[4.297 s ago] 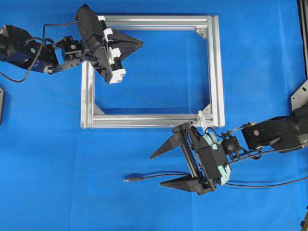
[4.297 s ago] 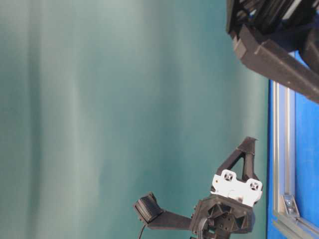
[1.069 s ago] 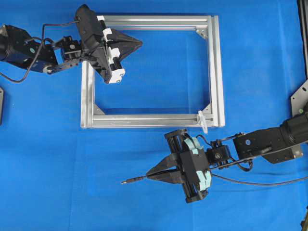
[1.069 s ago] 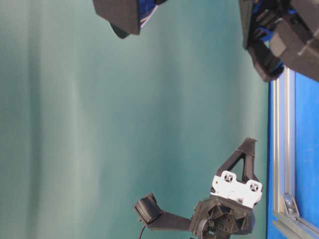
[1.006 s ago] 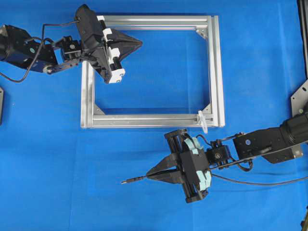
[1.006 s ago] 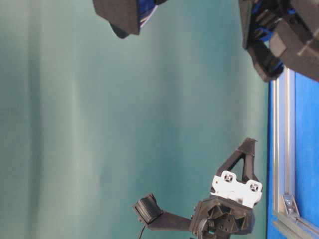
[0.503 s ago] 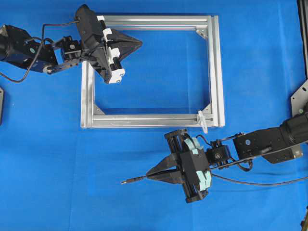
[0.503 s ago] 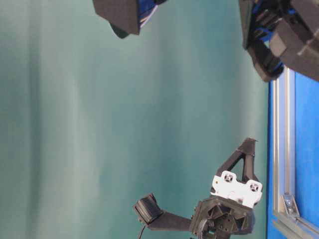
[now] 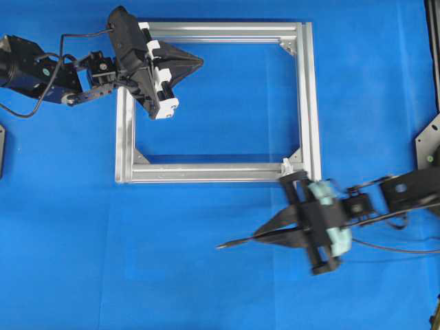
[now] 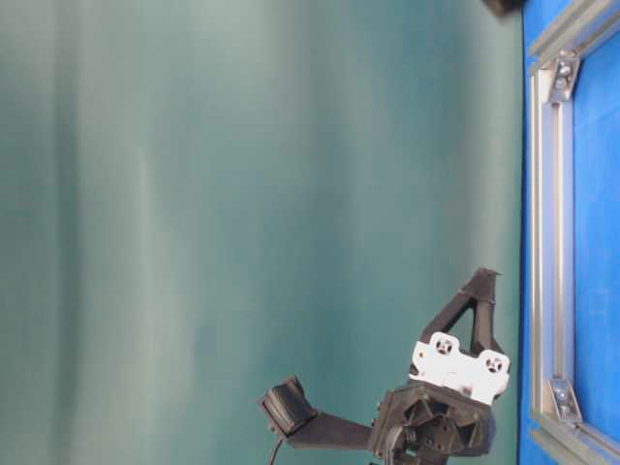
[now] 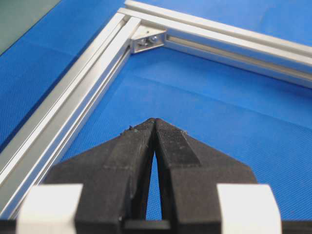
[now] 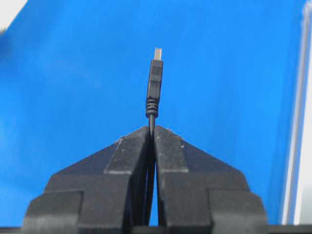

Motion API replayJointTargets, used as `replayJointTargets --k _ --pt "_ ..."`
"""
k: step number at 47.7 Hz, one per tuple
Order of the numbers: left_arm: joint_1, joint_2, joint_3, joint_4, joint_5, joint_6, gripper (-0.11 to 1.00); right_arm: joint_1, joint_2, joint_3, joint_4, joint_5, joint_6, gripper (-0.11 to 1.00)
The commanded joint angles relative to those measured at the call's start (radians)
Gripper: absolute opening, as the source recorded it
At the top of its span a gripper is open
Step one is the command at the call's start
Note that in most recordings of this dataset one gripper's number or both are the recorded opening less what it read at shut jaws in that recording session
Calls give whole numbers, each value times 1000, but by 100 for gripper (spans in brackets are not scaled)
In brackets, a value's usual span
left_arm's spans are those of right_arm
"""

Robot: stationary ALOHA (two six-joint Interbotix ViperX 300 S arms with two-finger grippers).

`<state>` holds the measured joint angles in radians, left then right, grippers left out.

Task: Insert the wire through the string loop located on the right side.
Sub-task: 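Move the right gripper to align the plug with the white zip-tie loop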

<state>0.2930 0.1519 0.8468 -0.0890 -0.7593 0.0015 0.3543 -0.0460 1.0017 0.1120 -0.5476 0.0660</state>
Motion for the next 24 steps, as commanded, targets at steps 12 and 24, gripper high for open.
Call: replayJointTargets --k 12,24 --pt "3 -37 -15 3 -5 2 0 6 -279 245 49 32 2 -4" --pt "3 -38 -18 3 -6 2 0 6 -497 367 74 166 2 -4"
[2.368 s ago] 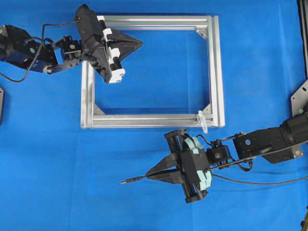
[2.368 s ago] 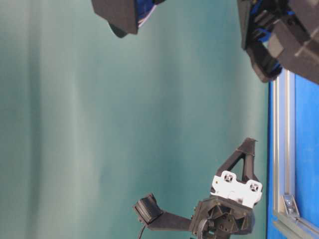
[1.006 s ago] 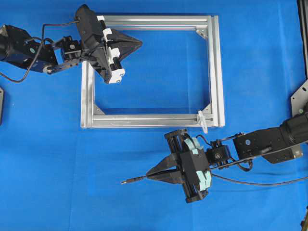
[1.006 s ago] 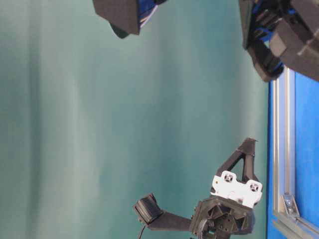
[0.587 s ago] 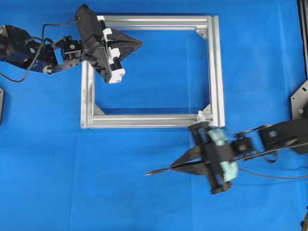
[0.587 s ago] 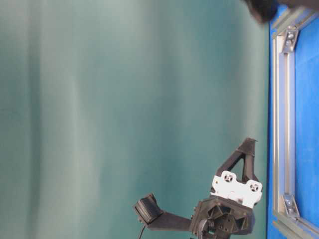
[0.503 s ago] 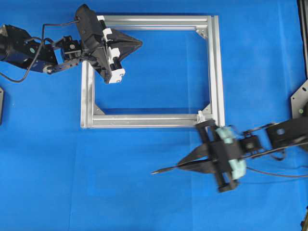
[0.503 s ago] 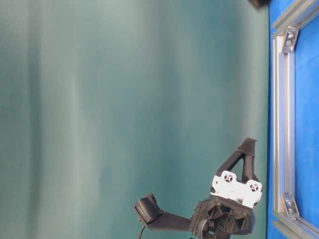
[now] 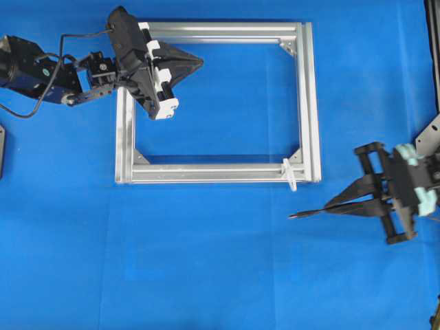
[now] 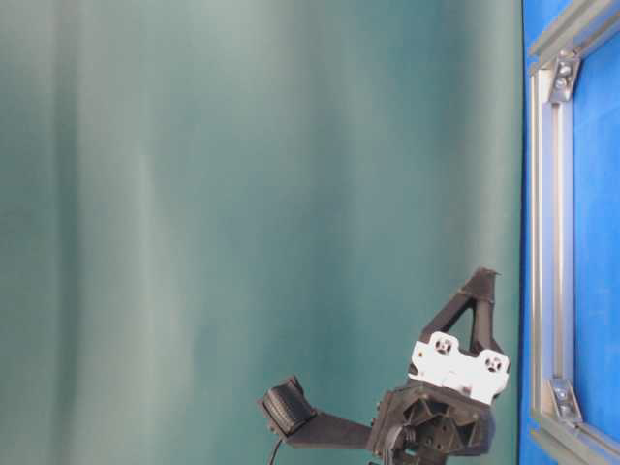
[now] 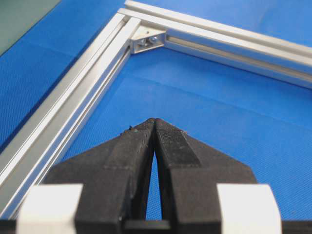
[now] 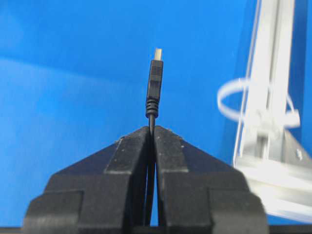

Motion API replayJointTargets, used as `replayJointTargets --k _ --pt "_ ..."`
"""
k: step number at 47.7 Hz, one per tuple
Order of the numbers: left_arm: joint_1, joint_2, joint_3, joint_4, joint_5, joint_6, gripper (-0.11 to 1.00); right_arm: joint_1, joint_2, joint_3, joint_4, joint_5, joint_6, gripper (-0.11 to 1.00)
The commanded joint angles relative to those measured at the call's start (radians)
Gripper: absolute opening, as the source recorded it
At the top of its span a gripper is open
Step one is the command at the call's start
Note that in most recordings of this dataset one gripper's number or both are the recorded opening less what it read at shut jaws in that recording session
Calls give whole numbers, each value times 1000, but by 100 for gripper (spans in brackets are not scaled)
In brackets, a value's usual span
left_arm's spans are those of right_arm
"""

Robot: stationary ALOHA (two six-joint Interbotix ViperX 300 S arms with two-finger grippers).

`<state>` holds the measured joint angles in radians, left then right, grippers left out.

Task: Insert the wire through the string loop located on the right side.
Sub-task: 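Move the right gripper to align the plug with the white zip-tie loop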

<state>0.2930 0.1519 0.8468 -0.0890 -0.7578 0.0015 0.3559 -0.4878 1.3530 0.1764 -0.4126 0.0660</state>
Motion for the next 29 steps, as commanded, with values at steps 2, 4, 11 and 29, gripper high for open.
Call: replayJointTargets --k 2,4,11,29 --pt "3 -38 -18 3 -8 2 0 5 -87 31 14 54 2 -4" --pt "3 -38 -18 3 -8 2 0 3 -115 44 15 75 2 -4" --pt "3 -38 -18 3 -11 2 0 -12 -201 89 25 121 2 -4" --pt "3 -38 -21 3 -11 2 0 -118 -213 110 25 106 -6 -4"
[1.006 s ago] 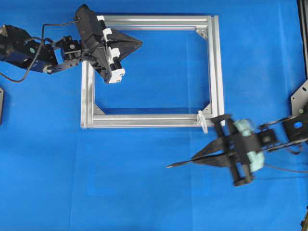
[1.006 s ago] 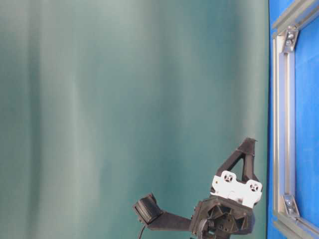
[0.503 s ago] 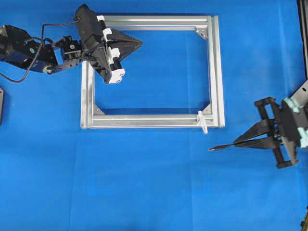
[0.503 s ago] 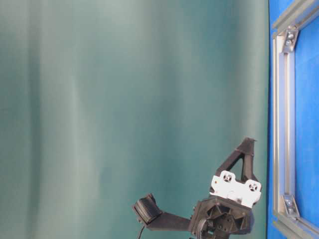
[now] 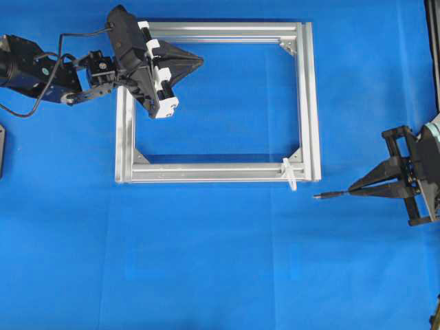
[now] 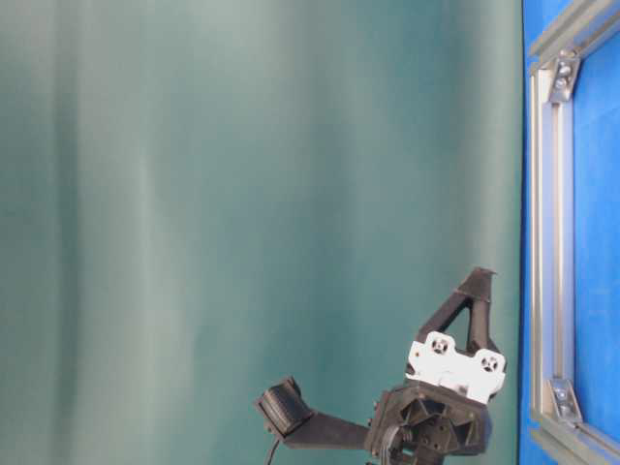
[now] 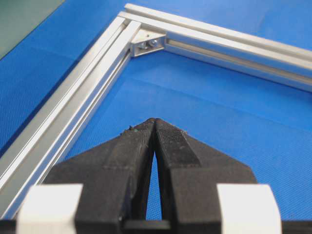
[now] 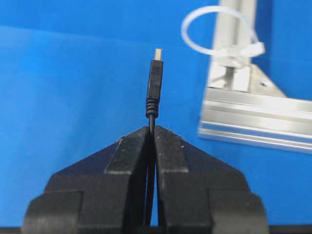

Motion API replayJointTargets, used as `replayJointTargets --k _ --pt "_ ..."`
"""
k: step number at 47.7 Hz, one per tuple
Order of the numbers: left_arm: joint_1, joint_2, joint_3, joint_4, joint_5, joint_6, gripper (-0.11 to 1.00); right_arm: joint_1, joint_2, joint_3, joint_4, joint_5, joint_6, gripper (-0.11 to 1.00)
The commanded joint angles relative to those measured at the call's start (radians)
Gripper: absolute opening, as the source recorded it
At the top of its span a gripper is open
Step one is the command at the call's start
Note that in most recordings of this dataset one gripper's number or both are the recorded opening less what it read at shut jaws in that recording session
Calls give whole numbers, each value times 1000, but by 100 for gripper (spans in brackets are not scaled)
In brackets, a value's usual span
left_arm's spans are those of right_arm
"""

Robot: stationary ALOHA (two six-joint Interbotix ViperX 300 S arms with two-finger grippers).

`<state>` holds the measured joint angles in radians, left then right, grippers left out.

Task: Insert the wire through the string loop located on the right side.
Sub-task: 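Move the right gripper to align the plug with the white zip-tie loop, then push the plug leftward through the zip-tie loop with the right gripper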

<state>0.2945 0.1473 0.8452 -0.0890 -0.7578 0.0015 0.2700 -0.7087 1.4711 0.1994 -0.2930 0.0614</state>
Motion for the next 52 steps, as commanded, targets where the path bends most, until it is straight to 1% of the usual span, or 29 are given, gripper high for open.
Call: replayJointTargets --k 1,6,11,52 --pt "2 -34 -20 3 -11 2 0 -49 11 -6 0 -17 -2 -4" --pt "2 -34 -21 3 -11 2 0 -103 14 -6 -2 -20 -3 -4" --pt "2 -34 -21 3 -11 2 0 -130 17 -6 -6 -20 -6 -4" --pt "2 -34 -21 3 -11 2 0 -132 17 -6 -9 -20 -6 -4"
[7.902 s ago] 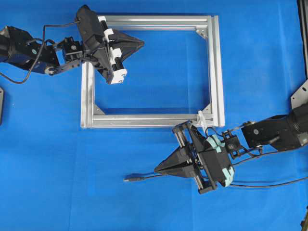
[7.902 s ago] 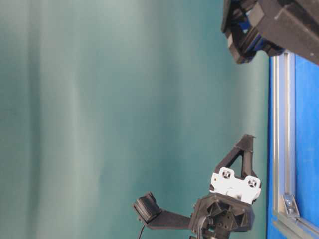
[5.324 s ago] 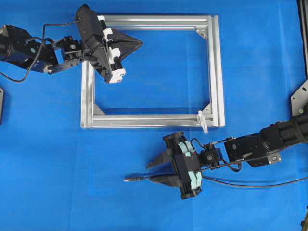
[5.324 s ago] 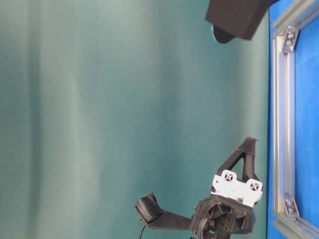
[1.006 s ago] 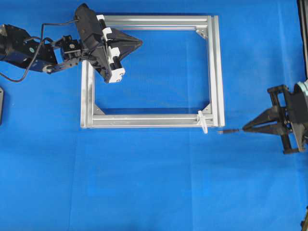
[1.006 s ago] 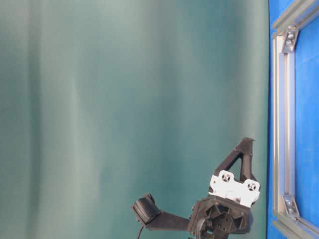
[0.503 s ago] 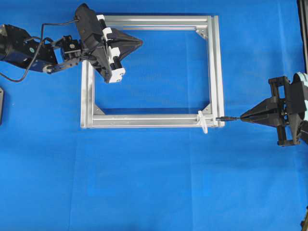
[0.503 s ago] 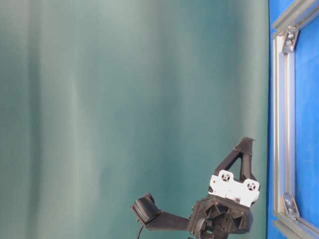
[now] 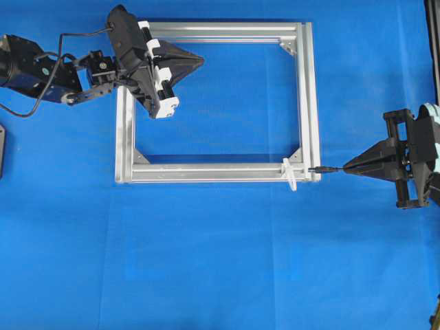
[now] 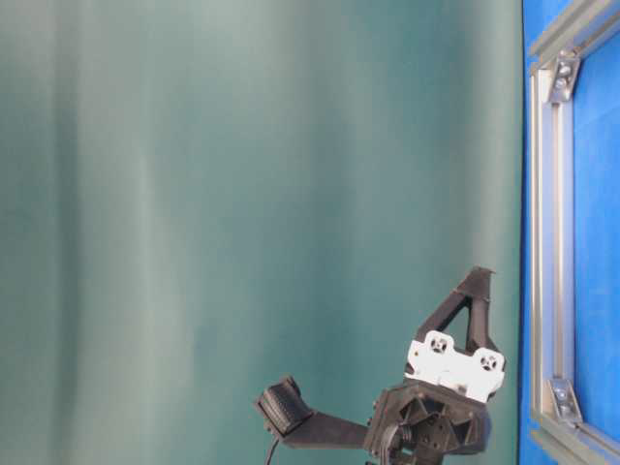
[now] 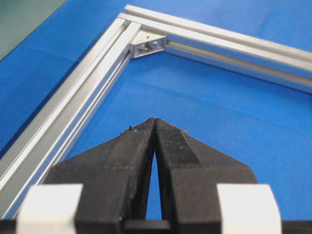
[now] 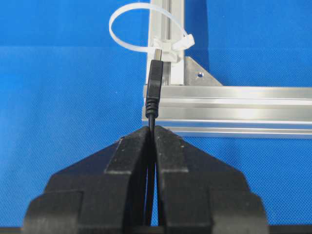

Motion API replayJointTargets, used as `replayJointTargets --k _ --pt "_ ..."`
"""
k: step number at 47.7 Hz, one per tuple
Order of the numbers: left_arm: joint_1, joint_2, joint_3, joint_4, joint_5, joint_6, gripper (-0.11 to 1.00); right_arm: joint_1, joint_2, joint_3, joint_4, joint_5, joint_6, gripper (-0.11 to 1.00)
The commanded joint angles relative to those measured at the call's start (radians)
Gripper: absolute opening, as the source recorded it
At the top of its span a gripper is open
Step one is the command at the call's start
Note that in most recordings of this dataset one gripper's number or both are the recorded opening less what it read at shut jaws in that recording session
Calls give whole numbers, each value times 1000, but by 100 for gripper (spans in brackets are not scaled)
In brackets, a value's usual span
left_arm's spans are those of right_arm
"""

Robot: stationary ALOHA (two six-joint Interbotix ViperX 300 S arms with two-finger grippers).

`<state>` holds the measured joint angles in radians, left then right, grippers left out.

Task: Insert the wire through the string loop located on the right side.
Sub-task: 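Push the plug leftward through the zip-tie loop with the right gripper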

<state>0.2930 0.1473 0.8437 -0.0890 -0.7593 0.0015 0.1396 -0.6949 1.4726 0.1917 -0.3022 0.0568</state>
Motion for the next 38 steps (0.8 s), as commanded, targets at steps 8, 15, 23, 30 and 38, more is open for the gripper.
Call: replayJointTargets --k 8,15,23,30,38 --pt "3 -34 -20 3 -9 2 0 -2 3 -9 -2 -11 -2 -4" --pt "3 -34 -20 3 -9 2 0 -2 3 -8 -2 -11 -2 -4" --pt "3 -34 -20 3 -11 2 0 -3 3 -8 -2 -9 -2 -4" --pt "3 -34 -20 3 -9 2 0 -2 3 -8 -2 -9 -2 -4" --pt "3 -34 -21 3 -11 2 0 -2 14 -9 -2 -11 -2 -4"
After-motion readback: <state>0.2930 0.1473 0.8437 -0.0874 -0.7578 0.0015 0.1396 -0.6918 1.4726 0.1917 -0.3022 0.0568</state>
